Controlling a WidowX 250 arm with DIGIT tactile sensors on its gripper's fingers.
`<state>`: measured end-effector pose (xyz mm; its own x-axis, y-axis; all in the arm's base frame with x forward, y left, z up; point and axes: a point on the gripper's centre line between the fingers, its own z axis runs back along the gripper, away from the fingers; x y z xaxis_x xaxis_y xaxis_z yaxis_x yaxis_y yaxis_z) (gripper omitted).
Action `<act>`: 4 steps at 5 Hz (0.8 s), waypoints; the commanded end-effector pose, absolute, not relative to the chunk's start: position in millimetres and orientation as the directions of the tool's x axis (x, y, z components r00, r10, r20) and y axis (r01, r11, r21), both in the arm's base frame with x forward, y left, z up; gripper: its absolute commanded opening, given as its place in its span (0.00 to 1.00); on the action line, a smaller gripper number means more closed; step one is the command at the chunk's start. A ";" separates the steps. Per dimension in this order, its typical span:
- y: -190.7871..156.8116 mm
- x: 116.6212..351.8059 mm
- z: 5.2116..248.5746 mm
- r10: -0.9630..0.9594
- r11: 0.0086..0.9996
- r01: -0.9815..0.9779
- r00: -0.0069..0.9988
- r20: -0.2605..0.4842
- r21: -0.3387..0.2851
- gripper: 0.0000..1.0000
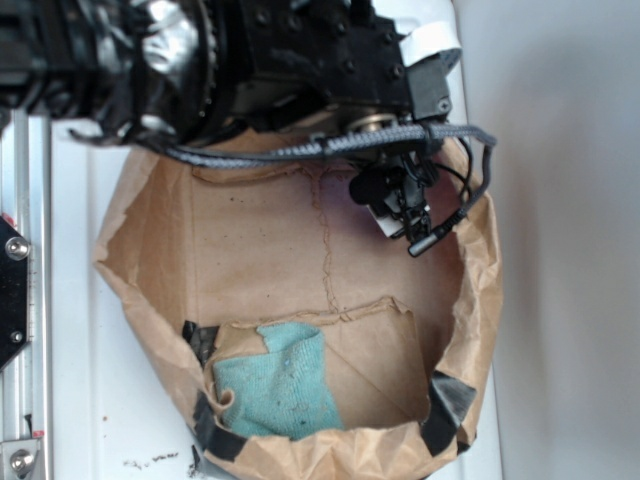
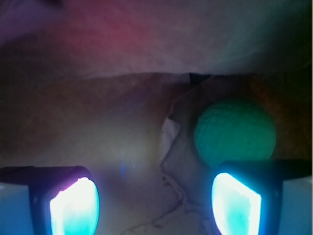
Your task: Grab the green ball.
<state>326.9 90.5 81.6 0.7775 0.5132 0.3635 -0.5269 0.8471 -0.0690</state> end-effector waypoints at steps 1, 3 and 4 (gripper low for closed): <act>107.2 320.6 111.5 0.560 0.815 -0.572 0.736 0.381 -0.092 1.00; 114.6 303.3 122.2 0.600 0.786 -0.612 0.723 0.343 -0.087 1.00; 121.3 303.4 115.1 0.612 0.769 -0.635 0.698 0.373 -0.075 1.00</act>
